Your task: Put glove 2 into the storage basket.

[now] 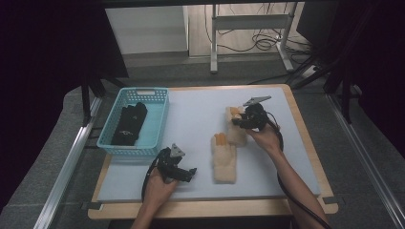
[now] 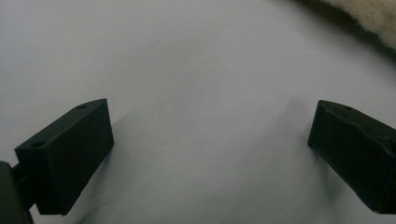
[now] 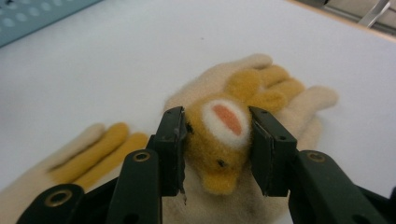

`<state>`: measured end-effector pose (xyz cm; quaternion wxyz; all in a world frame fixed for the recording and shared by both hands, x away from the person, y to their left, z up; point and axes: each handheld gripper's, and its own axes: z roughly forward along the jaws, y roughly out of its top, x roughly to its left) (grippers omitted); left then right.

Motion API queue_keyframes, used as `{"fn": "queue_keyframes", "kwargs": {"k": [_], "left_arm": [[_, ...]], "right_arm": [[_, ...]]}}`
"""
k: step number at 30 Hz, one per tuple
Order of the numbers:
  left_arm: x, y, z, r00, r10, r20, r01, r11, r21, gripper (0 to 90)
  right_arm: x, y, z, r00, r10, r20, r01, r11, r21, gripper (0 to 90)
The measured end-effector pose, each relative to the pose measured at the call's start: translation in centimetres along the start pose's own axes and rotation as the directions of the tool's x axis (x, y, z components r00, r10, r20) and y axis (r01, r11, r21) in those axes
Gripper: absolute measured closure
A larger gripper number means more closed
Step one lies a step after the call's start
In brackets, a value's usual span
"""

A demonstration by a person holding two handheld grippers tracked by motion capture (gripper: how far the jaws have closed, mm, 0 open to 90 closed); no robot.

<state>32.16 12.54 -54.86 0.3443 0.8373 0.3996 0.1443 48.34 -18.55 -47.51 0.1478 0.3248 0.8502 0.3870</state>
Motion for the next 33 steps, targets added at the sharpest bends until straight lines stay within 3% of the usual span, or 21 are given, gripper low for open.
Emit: {"fn": "queue_keyframes", "kwargs": {"k": [5,11,17,22,29,33], "left_arm": [[0.0,0.0,0.0,1.0000,0.000,0.000,0.000,1.0000,0.000,0.6],[0.0,0.0,0.0,1.0000,0.002,0.000,-0.002,1.0000,0.000,0.6],[0.0,0.0,0.0,1.0000,0.000,-0.001,0.000,1.0000,-0.002,0.6],[0.0,0.0,0.0,1.0000,0.002,0.000,-0.002,1.0000,0.000,0.6],[0.0,0.0,0.0,1.0000,0.002,-0.001,-0.002,1.0000,0.000,0.6],[0.0,0.0,0.0,1.0000,0.001,-0.001,-0.001,1.0000,-0.002,0.6]], "right_arm": [[1.3,0.5,-2.7,0.9995,0.006,-0.029,-0.006,1.000,-0.017,57.9],[3.5,1.0,-5.4,0.9979,-0.028,-0.058,0.027,0.999,-0.021,57.8],[7.1,0.5,-7.4,0.9925,-0.040,-0.115,0.038,0.999,-0.016,57.5],[9.3,-0.9,-6.3,0.9890,-0.027,-0.145,0.034,0.998,0.043,57.3],[10.4,-2.8,-3.5,0.9825,0.027,-0.184,-0.007,0.994,0.107,56.7],[11.4,-3.5,-2.6,0.9833,0.036,-0.178,-0.012,0.991,0.135,56.2]]}}
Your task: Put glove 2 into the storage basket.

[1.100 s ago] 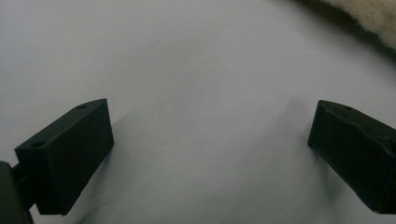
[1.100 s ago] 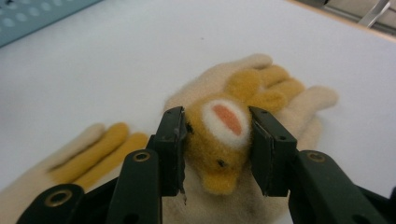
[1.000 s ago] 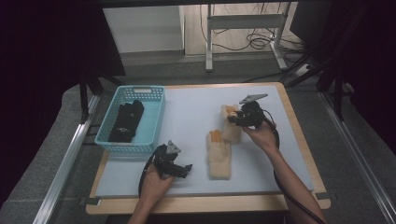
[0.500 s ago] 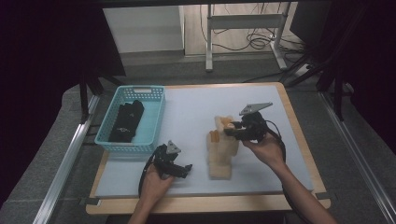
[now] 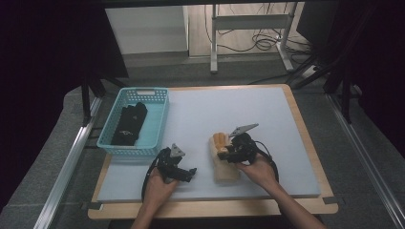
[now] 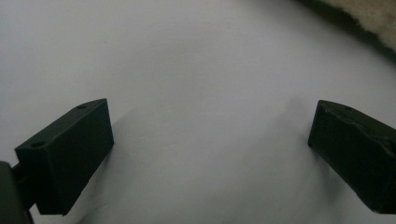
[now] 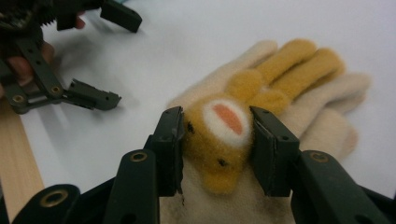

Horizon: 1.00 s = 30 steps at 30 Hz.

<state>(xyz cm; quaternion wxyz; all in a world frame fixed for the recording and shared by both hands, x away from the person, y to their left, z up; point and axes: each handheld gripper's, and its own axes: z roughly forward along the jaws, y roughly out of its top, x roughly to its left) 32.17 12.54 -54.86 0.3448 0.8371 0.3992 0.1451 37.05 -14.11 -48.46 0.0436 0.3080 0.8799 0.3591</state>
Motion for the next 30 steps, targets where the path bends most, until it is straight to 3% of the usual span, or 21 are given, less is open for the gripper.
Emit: {"fn": "queue_keyframes", "kwargs": {"k": [3,5,8,12,15,21,24,26,30], "left_arm": [[0.0,0.0,0.0,1.0000,0.001,0.000,-0.001,1.0000,0.000,0.6],[0.0,0.0,0.0,1.0000,0.001,0.000,-0.001,1.0000,0.001,0.6],[0.0,0.0,0.0,1.0000,0.001,0.000,-0.001,1.0000,0.000,0.6],[0.0,0.0,0.0,1.0000,0.001,0.000,-0.001,1.0000,0.000,0.6],[0.0,0.0,0.0,1.0000,0.000,0.000,0.000,1.0000,0.002,0.6],[0.0,0.0,0.0,1.0000,0.000,-0.001,0.000,1.0000,0.002,0.6],[0.0,0.0,0.0,1.0000,0.001,0.000,-0.001,1.0000,0.003,0.6],[0.0,0.0,0.0,1.0000,0.001,0.001,-0.001,1.0000,0.002,0.6],[0.0,0.0,0.0,1.0000,0.001,-0.001,-0.001,1.0000,0.000,0.6]], "right_arm": [[0.3,-0.2,0.4,0.9998,0.001,0.022,-0.001,1.000,-0.002,54.1],[0.3,-0.2,0.5,0.9997,-0.001,0.024,0.002,1.000,-0.012,47.0],[0.2,0.1,-0.5,0.9996,-0.003,0.028,0.004,0.999,-0.047,42.7],[-0.1,0.2,-2.3,0.9972,-0.025,0.070,0.031,0.996,-0.082,44.4],[-0.4,-0.1,-3.1,0.9966,-0.069,0.045,0.072,0.994,-0.084,47.8],[0.1,-0.4,-1.2,0.9871,-0.159,0.016,0.160,0.986,-0.054,44.2],[0.3,-0.4,0.2,0.9792,-0.200,0.034,0.201,0.980,-0.012,51.8],[0.5,-0.4,0.6,0.9816,-0.185,0.047,0.186,0.982,-0.021,55.5],[1.0,-0.4,0.2,0.9944,-0.073,0.077,0.077,0.995,-0.056,57.7]]}}
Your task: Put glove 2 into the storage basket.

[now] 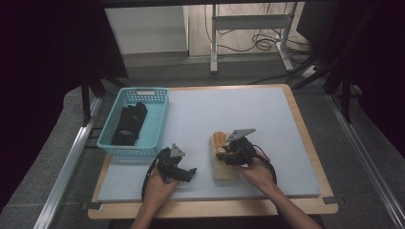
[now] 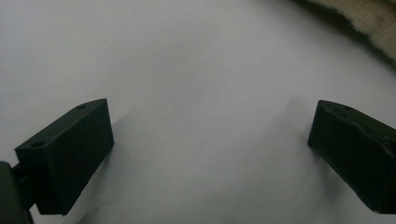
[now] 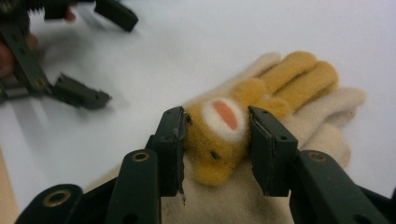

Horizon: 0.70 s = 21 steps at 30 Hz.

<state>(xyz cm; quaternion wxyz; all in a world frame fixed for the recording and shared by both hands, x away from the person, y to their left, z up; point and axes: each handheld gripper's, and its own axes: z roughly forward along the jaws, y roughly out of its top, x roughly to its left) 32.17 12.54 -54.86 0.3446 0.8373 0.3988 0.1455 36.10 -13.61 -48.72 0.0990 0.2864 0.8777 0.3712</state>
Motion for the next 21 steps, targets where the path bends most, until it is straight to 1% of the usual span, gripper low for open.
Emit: {"fn": "queue_keyframes", "kwargs": {"k": [2,5,6,7,9,10,12,13,15,17,19,21], "left_arm": [[0.0,0.0,0.0,1.0000,0.000,0.000,0.000,1.0000,0.000,0.6],[0.0,0.0,0.0,1.0000,-0.001,-0.001,0.001,1.0000,0.001,0.6],[0.0,0.0,0.0,1.0000,-0.001,0.000,0.001,1.0000,0.002,0.6],[0.0,0.0,0.0,1.0000,0.001,0.000,-0.001,1.0000,0.001,0.7],[0.0,0.0,0.0,1.0000,0.001,-0.001,-0.001,1.0000,0.000,0.7],[0.0,0.0,0.0,1.0000,0.001,0.000,-0.001,1.0000,0.000,0.7],[0.0,0.0,0.0,1.0000,0.000,0.000,0.000,1.0000,0.000,0.7],[0.0,0.0,0.0,1.0000,0.000,0.000,0.000,1.0000,0.000,0.7],[0.0,0.0,0.0,1.0000,-0.002,0.002,0.002,1.0000,0.001,0.6],[0.0,0.0,0.0,1.0000,-0.001,0.003,0.001,1.0000,0.004,0.6],[0.0,0.0,0.0,1.0000,-0.006,0.003,0.006,1.0000,0.000,0.6],[0.0,0.0,-0.1,1.0000,-0.005,0.003,0.005,1.0000,0.006,0.7]], "right_arm": [[0.2,-0.1,-0.1,0.9992,0.029,0.028,-0.029,1.000,-0.001,57.7],[0.2,-0.3,0.3,0.9976,0.064,0.026,-0.064,0.998,-0.005,57.0],[0.2,-0.5,0.4,0.9978,0.062,0.026,-0.061,0.998,-0.007,55.8],[0.1,-0.6,0.5,0.9978,0.064,0.016,-0.064,0.998,-0.017,53.8],[-0.2,-0.6,0.2,0.9975,0.070,0.010,-0.070,0.997,-0.033,46.2],[-0.3,-0.6,-0.1,0.9972,0.075,0.008,-0.074,0.996,-0.046,43.6],[-0.7,-0.6,-1.1,0.9973,0.072,0.017,-0.071,0.995,-0.065,43.1],[-1.0,-0.8,-1.8,0.9974,0.063,0.034,-0.061,0.995,-0.074,43.2],[-1.6,-1.2,-2.6,0.9971,0.058,0.050,-0.054,0.996,-0.077,44.9],[-2.3,-1.9,-3.5,0.9958,0.061,0.068,-0.056,0.996,-0.073,51.0],[-3.0,-3.0,-3.9,0.9950,0.076,0.065,-0.072,0.996,-0.061,59.4],[-3.4,-4.1,-3.9,0.9958,0.079,0.046,-0.077,0.996,-0.042,68.4]]}}
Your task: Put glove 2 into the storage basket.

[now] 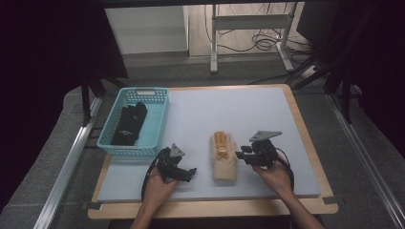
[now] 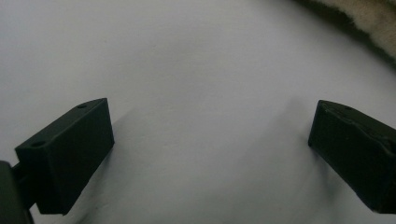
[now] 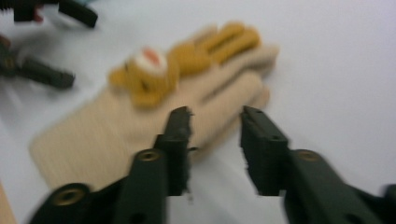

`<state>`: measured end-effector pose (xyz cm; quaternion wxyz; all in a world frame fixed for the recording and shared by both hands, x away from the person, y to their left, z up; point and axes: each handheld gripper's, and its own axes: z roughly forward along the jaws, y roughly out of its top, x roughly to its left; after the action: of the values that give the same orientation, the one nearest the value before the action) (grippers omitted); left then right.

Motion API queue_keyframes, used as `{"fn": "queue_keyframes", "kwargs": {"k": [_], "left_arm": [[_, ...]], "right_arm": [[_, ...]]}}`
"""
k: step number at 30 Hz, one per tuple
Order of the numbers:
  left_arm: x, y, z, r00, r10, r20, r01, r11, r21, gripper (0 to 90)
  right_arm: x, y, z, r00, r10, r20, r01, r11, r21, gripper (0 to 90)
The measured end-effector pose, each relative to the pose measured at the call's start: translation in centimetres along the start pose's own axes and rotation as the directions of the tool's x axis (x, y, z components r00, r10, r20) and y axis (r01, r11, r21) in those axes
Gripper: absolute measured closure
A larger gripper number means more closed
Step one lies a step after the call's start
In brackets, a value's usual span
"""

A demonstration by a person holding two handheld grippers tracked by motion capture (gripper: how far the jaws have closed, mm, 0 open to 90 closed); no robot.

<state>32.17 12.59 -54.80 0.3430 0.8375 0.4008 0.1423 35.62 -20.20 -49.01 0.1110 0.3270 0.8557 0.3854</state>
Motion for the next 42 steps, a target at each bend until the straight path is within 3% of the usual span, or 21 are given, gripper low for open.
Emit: {"fn": "queue_keyframes", "kwargs": {"k": [5,8,13,21,28,35,42], "left_arm": [[0.0,-0.3,-0.4,1.0000,-0.003,0.000,0.003,1.0000,0.003,1.2],[0.2,-0.8,-0.8,1.0000,-0.009,-0.003,0.009,1.0000,0.003,1.2],[0.6,-1.5,-1.4,0.9995,-0.026,-0.018,0.027,0.9996,0.006,0.0],[1.4,-2.3,-2.2,0.9995,-0.026,-0.018,0.027,0.9994,0.023,0.0],[1.5,-2.5,-2.2,0.9995,-0.027,-0.015,0.027,0.9996,0.009,0.0],[1.5,-2.6,-2.2,0.9995,-0.027,-0.014,0.027,0.9996,0.004,0.0],[1.5,-2.6,-2.2,0.9995,-0.027,-0.013,0.028,0.9996,0.001,0.0]], "right_arm": [[0.1,-2.0,0.8,0.9983,0.011,-0.057,-0.009,0.999,0.042,82.2],[0.7,-2.6,1.4,0.9960,0.002,-0.090,0.003,0.998,0.056,83.0],[2.0,-3.0,2.2,0.9944,-0.035,-0.099,0.041,0.997,0.063,83.0],[3.7,-2.0,3.7,0.9885,-0.061,-0.138,0.069,0.996,0.055,81.7],[5.9,-0.6,5.7,0.9830,-0.128,-0.131,0.135,0.990,0.043,80.0],[7.0,0.5,7.5,0.9789,-0.163,-0.123,0.167,0.986,0.021,80.0],[6.0,0.4,5.8,0.9821,-0.159,-0.101,0.161,0.987,0.011,72.1]]}}
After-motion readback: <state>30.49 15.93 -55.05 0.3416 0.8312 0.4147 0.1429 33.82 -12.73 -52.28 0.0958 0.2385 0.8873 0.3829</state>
